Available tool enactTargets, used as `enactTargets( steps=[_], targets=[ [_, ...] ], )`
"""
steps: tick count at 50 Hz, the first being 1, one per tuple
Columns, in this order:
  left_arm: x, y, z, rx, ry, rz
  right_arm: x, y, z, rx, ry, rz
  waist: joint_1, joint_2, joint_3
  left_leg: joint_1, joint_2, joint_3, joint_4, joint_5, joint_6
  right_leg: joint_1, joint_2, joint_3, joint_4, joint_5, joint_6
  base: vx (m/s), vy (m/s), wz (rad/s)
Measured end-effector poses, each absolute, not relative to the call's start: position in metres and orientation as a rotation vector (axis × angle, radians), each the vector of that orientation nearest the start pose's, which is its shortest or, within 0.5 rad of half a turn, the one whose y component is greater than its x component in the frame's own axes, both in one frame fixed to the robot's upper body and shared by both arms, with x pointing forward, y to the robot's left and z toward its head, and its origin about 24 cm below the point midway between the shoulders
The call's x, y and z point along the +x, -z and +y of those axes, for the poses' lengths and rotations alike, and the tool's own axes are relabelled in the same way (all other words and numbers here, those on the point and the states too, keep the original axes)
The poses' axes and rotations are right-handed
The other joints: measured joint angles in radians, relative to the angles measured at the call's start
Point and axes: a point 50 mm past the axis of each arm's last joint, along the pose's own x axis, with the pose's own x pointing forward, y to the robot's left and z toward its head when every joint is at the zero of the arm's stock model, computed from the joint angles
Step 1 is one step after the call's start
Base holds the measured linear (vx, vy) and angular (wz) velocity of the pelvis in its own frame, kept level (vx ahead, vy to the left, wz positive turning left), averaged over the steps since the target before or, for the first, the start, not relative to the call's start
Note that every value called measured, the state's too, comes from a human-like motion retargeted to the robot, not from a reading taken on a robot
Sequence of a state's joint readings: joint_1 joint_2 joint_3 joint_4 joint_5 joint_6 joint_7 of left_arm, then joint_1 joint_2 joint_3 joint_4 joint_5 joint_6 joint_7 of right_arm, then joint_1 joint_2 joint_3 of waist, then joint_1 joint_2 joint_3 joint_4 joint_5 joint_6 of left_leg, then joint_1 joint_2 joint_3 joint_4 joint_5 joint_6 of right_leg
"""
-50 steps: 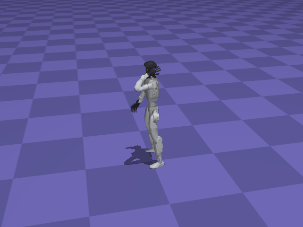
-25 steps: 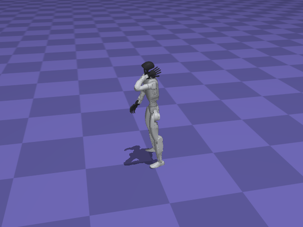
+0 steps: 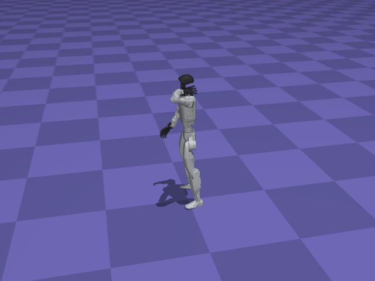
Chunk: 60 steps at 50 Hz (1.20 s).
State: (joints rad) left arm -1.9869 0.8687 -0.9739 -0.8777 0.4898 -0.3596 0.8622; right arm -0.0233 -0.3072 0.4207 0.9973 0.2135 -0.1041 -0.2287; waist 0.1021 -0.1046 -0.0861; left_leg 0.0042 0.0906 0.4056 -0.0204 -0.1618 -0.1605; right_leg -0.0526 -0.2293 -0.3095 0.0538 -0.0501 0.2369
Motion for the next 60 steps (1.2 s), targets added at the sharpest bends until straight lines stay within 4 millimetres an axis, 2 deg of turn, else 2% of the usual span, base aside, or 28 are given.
enactTargets(
  steps=[7,11,15,22,28,35,38,42,45,48,55,60],
  targets=[
    [0.014,-0.324,0.033,-0.217,-0.763,2.867,0.101,0.144,-0.247,-0.482,0.051,1.002,0.027,-0.02,0.006,-0.014,0.005,-0.012,-0.006,0.009,-0.002,-0.007,0.005,-0.016,0.0,0.003,0.016,0.0,0.0,0.0],
    [0.015,-0.323,0.033,-0.171,-0.745,2.871,0.091,0.144,-0.256,-0.484,0.116,1.016,0.033,-0.028,0.02,-0.018,0.006,-0.021,-0.011,0.014,-0.004,-0.01,0.007,-0.025,0.001,0.005,0.018,0.0,0.0,0.0],
    [0.017,-0.328,0.032,-0.148,-0.676,2.911,0.091,0.144,-0.252,-0.455,0.145,1.009,0.041,-0.044,0.037,-0.021,0.006,-0.024,-0.016,0.017,-0.011,-0.012,0.007,-0.027,0.0,0.008,0.013,0.0,0.0,0.0],
    [0.025,-0.332,0.035,-0.173,-0.604,3.012,0.118,0.141,-0.231,-0.419,0.084,0.923,0.055,-0.064,0.068,-0.017,0.003,-0.015,-0.031,0.023,-0.023,-0.022,0.009,-0.014,-0.001,0.012,-0.007,0.0,0.0,0.0],
    [0.033,-0.33,0.042,-0.196,-0.632,3.127,0.158,0.129,-0.208,-0.423,0.022,0.796,0.047,-0.066,0.088,-0.011,0.002,0.002,-0.043,0.025,-0.027,-0.033,0.012,0.006,-0.001,0.017,-0.018,0.0,0.0,0.0],
    [0.044,-0.331,0.05,-0.283,-0.623,3.253,0.206,0.104,-0.185,-0.441,-0.063,0.624,0.018,-0.064,0.097,-0.004,0.001,0.024,-0.042,0.022,-0.03,-0.038,0.013,0.028,-0.004,0.026,-0.013,0.0,0.0,0.0],
    [0.046,-0.331,0.053,-0.295,-0.646,3.291,0.218,0.095,-0.181,-0.43,-0.054,0.574,0.007,-0.053,0.093,0.0,0.0,0.03,-0.037,0.019,-0.031,-0.036,0.011,0.034,-0.006,0.029,-0.007,0.0,0.0,0.0],
    [0.045,-0.331,0.054,-0.264,-0.689,3.313,0.221,0.094,-0.18,-0.405,-0.021,0.571,-0.003,-0.039,0.076,0.003,-0.003,0.032,-0.029,0.014,-0.031,-0.03,0.006,0.035,-0.006,0.028,-0.001,0.0,0.0,0.0],
    [0.042,-0.333,0.051,-0.224,-0.712,3.307,0.214,0.101,-0.182,-0.389,-0.002,0.618,-0.004,-0.035,0.057,0.003,-0.007,0.029,-0.023,0.013,-0.031,-0.025,0.001,0.032,-0.006,0.026,0.0,0.0,0.0,0.0],
    [0.038,-0.336,0.047,-0.186,-0.718,3.286,0.199,0.113,-0.186,-0.384,0.007,0.697,-0.001,-0.038,0.034,0.001,-0.01,0.023,-0.02,0.014,-0.029,-0.022,-0.004,0.026,-0.005,0.022,0.0,0.0,0.0,0.0],
    [0.027,-0.339,0.039,-0.132,-0.695,3.205,0.146,0.14,-0.205,-0.408,0.016,0.907,0.015,-0.056,-0.005,-0.01,-0.012,0.004,-0.03,0.021,-0.023,-0.022,-0.006,0.004,-0.006,0.017,0.002,0.0,0.0,0.0],
    [0.022,-0.337,0.037,-0.116,-0.679,3.143,0.111,0.15,-0.22,-0.416,0.044,1.013,0.03,-0.056,0.002,-0.014,-0.006,-0.01,-0.043,0.025,-0.02,-0.024,0.002,-0.013,-0.005,0.015,0.0,0.0,0.0,0.0]
  ],
)
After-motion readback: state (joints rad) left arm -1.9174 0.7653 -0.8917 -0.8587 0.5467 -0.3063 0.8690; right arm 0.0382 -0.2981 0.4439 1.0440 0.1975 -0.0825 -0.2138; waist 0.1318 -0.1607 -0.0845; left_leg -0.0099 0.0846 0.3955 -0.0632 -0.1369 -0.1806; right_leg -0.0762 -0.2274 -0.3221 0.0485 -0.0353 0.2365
